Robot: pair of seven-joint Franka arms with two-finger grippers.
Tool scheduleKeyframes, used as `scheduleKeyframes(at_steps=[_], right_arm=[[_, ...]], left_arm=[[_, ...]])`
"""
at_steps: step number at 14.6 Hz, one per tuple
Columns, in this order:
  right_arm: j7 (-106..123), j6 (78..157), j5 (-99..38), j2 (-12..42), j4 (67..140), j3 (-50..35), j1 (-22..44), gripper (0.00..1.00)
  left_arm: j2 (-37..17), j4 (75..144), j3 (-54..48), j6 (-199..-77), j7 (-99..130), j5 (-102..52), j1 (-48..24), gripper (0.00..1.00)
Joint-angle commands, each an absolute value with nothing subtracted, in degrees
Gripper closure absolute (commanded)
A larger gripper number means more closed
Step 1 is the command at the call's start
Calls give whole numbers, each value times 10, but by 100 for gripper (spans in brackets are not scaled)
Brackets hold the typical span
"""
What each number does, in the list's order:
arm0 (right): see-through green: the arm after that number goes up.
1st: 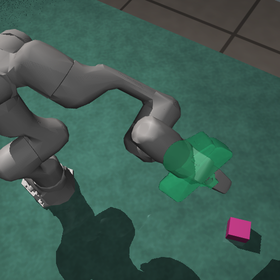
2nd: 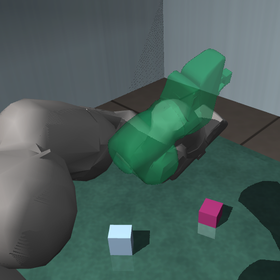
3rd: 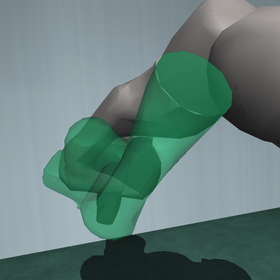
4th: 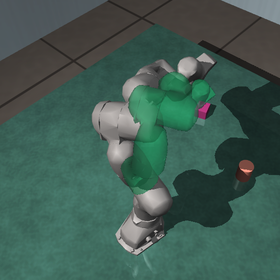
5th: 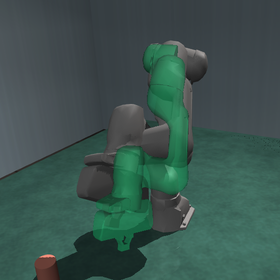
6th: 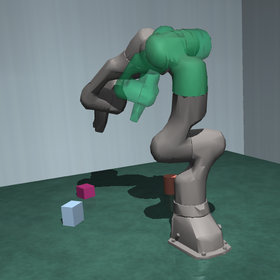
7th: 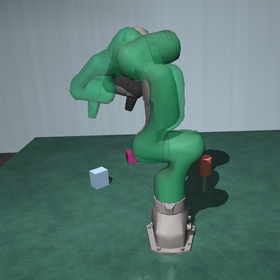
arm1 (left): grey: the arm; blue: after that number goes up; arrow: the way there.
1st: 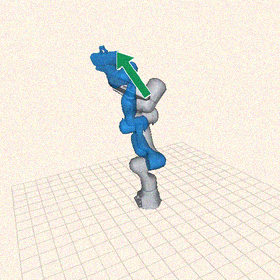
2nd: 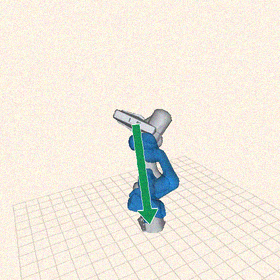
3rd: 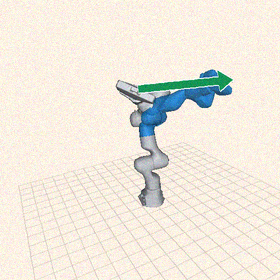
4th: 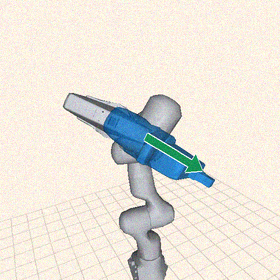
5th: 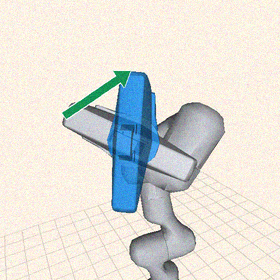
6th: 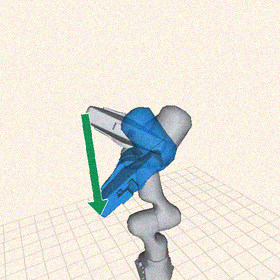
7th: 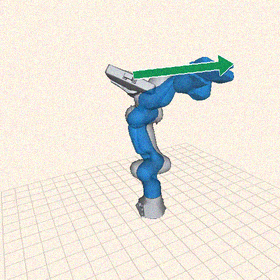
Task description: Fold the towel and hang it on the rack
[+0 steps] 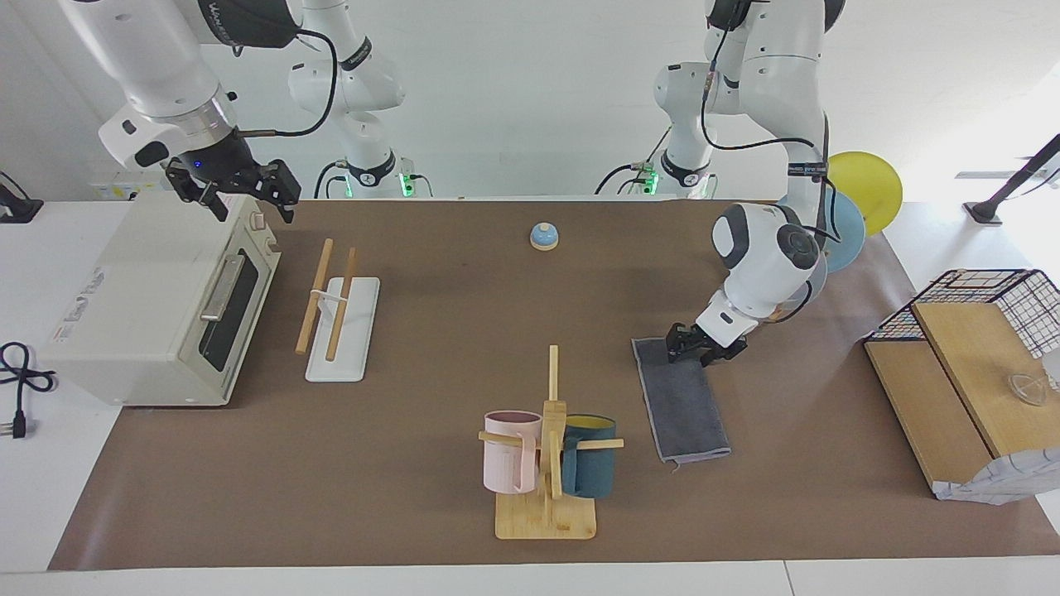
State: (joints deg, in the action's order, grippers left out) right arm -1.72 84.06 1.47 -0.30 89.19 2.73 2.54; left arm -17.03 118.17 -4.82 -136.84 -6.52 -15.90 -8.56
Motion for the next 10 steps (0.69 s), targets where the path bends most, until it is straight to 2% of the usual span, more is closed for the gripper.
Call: scheduleKeyframes(at_steps=[1, 3, 4, 7, 10], right_arm=[[-5, 841, 6, -15, 904, 25, 21, 0], [-6, 837, 6, -16, 905, 24, 21, 0], [-6, 838, 6, -16, 906, 24, 21, 0], [-10, 842, 6, -16, 908, 24, 21, 0], [-7, 843, 6, -16, 908, 24, 19, 0]], left_arm=[[-172, 1182, -48, -1346, -77, -171, -85, 43], [-171, 1182, -48, -1344, -77, -170, -84, 54], [-171, 1182, -48, -1343, -77, -170, -83, 63], [-171, 1179, -48, -1342, -75, -171, -83, 100], [-171, 1152, -47, -1304, -69, -171, -80, 100]])
